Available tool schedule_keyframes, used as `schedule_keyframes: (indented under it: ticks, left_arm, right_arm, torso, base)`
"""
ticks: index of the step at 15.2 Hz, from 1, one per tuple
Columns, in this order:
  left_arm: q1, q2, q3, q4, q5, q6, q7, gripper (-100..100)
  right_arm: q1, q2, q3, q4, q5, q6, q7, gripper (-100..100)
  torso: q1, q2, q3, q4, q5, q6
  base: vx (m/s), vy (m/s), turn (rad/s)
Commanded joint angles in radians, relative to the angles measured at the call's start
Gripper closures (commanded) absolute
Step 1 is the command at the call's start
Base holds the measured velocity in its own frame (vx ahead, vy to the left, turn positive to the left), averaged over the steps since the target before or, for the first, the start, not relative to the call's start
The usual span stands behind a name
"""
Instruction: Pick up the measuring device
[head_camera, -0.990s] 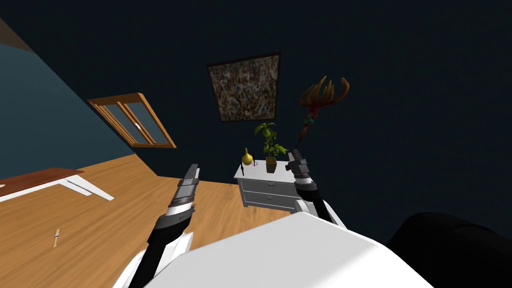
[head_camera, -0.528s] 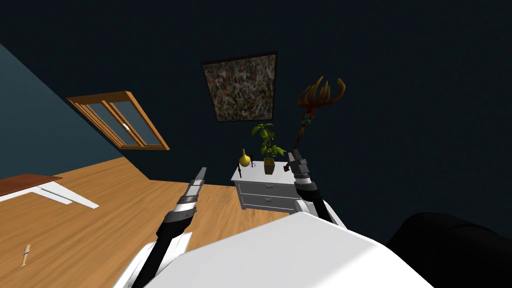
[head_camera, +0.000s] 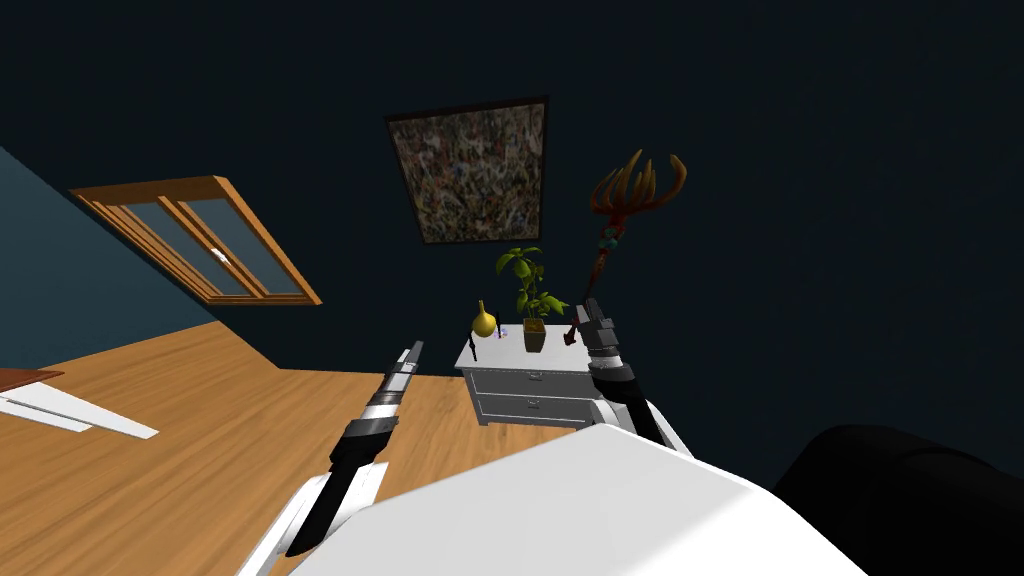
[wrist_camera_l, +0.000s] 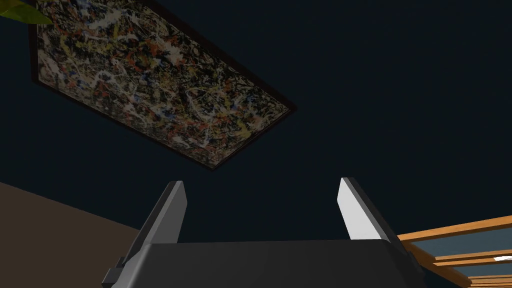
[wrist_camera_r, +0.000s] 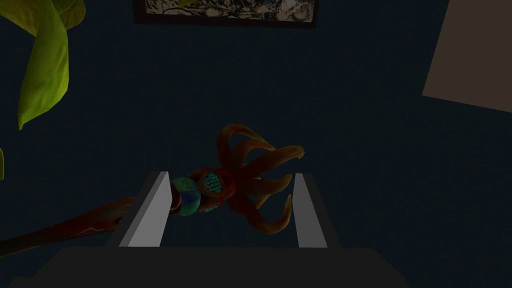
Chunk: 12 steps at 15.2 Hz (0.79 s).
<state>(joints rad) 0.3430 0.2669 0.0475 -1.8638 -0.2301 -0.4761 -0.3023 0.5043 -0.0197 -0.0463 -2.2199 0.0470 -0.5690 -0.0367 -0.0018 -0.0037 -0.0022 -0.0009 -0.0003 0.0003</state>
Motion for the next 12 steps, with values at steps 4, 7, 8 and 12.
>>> schedule_keyframes:
  ticks: [4, 7, 8, 12]
  left_arm:
    - [-0.027, -0.004, 0.001, 0.090, -0.027, 0.003, -0.042, -100]
    - [-0.050, -0.012, 0.002, 0.157, -0.047, 0.006, -0.071, -100]
    - [-0.050, -0.012, 0.002, 0.157, -0.047, 0.006, -0.071, -100]
    - [-0.085, -0.031, 0.003, 0.254, -0.076, 0.010, -0.115, -100]
  right_arm:
    - [0.000, 0.000, 0.000, 0.000, 0.000, 0.000, 0.000, 0]
    - [0.000, 0.000, 0.000, 0.000, 0.000, 0.000, 0.000, 0]
    - [0.000, 0.000, 0.000, 0.000, 0.000, 0.000, 0.000, 0]
    - [0.000, 0.000, 0.000, 0.000, 0.000, 0.000, 0.000, 0]
  torso:
    - [-0.001, 0.000, 0.000, 0.000, 0.000, 0.000]
    - [0.000, 0.000, 0.000, 0.000, 0.000, 0.000]
    - [0.000, 0.000, 0.000, 0.000, 0.000, 0.000]
    - [-0.001, -0.001, 0.000, 0.000, 0.000, 0.000]
  base:
    - [0.048, -0.030, -0.061]
    - [0.044, -0.021, -0.056]
    - [0.041, -0.017, -0.049]
    - [0.054, -0.027, -0.064]
